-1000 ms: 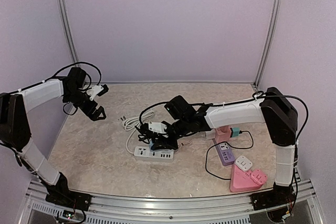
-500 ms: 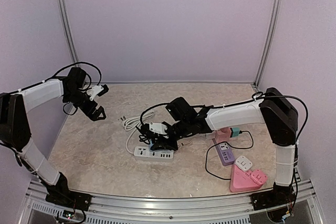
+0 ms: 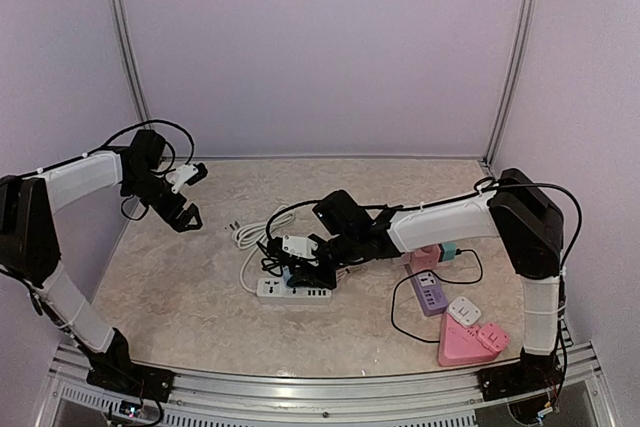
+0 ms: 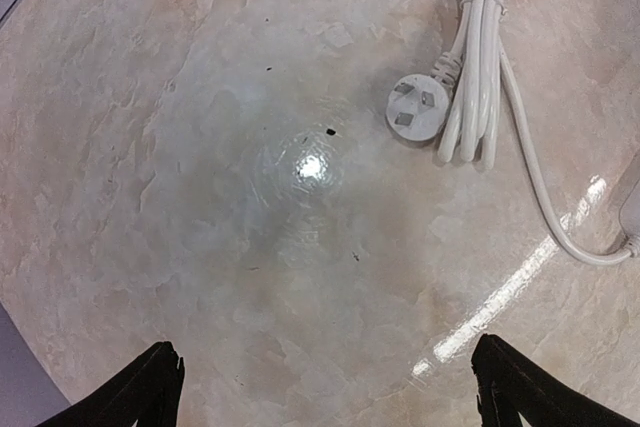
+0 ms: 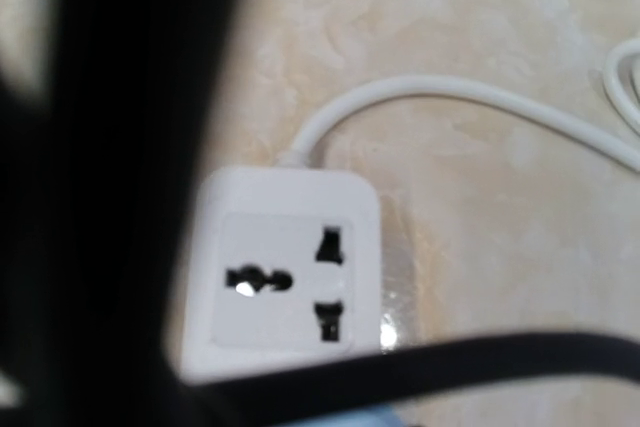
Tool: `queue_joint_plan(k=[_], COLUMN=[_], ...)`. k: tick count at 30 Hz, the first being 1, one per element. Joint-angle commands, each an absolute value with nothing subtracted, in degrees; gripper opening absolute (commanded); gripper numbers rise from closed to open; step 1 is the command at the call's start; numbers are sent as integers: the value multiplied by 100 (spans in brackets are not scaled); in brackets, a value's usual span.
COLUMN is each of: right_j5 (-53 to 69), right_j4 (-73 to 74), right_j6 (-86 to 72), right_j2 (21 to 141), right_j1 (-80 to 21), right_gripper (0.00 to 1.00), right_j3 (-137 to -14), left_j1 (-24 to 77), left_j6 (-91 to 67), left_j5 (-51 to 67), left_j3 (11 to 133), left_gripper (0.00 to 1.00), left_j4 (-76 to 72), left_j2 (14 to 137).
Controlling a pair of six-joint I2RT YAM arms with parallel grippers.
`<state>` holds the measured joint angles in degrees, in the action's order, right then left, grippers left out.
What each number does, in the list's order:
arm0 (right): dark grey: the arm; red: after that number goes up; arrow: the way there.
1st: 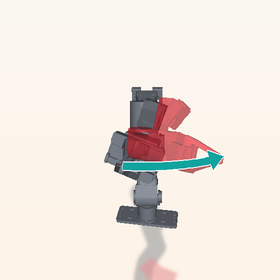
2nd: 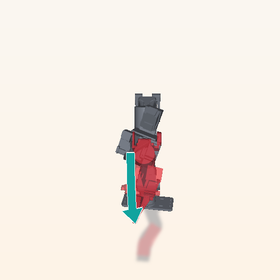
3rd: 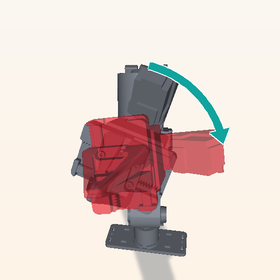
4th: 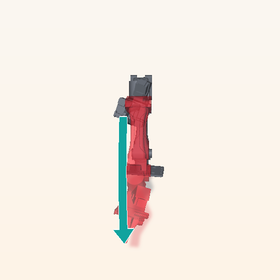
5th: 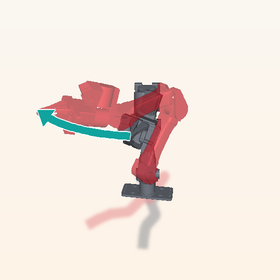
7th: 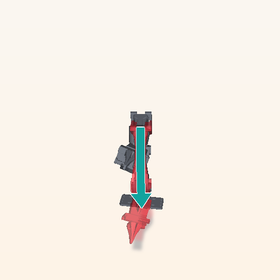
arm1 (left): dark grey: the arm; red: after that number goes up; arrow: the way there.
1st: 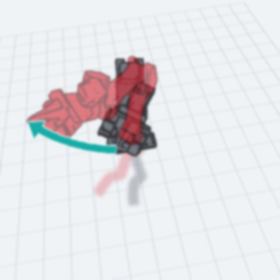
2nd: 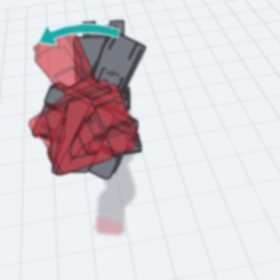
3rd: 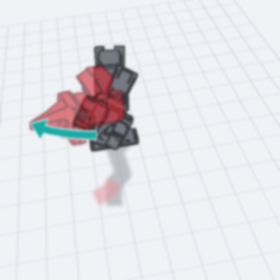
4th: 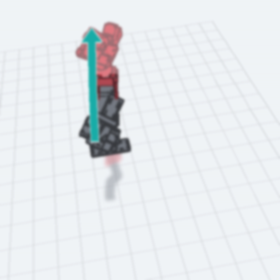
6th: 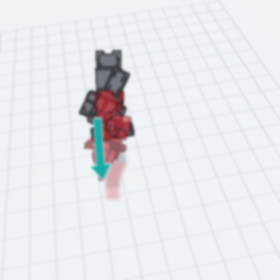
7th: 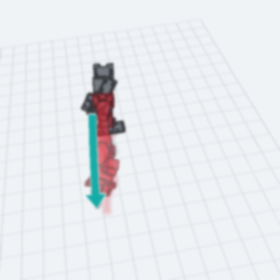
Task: Insert the plug
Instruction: Insert the plug into the socket, then reset both arms
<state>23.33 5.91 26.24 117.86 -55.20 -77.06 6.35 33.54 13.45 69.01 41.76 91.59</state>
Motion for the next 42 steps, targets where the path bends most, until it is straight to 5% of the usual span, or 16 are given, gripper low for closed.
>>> queue_joint_plan(k=[1,15,19,21,22,42], right_j5=[1354,1610,1457,1343,1298,762], right_j4=[1744,1499,1516,1515,1513,2273], right_j6=[2538,2821,2794,2742,2709,2202], right_j2=[12248,12546,12275,12124,12061,9461], right_j1=[-5657,-5697,-5697,-5699,-5697,-5741], right_gripper=[0,0,52,90,98,100], right_j3=[-7479,-6899,-7024,-7120,-7160,-7479], left_j1=[659,667,685,683,685,420], left_j6=[3418,3454,3461,3465,3463,3422], left_j5=[1330,1332,1343,1359,1362,1517], left_j3=[6873,6870,6880,6873,6873,6772], left_gripper=[99,99,99,99,99,99], left_j4=[4267,4271,4306,4307,4307,4361], left_j2=[9253,9275,9284,9248,9231,8729])
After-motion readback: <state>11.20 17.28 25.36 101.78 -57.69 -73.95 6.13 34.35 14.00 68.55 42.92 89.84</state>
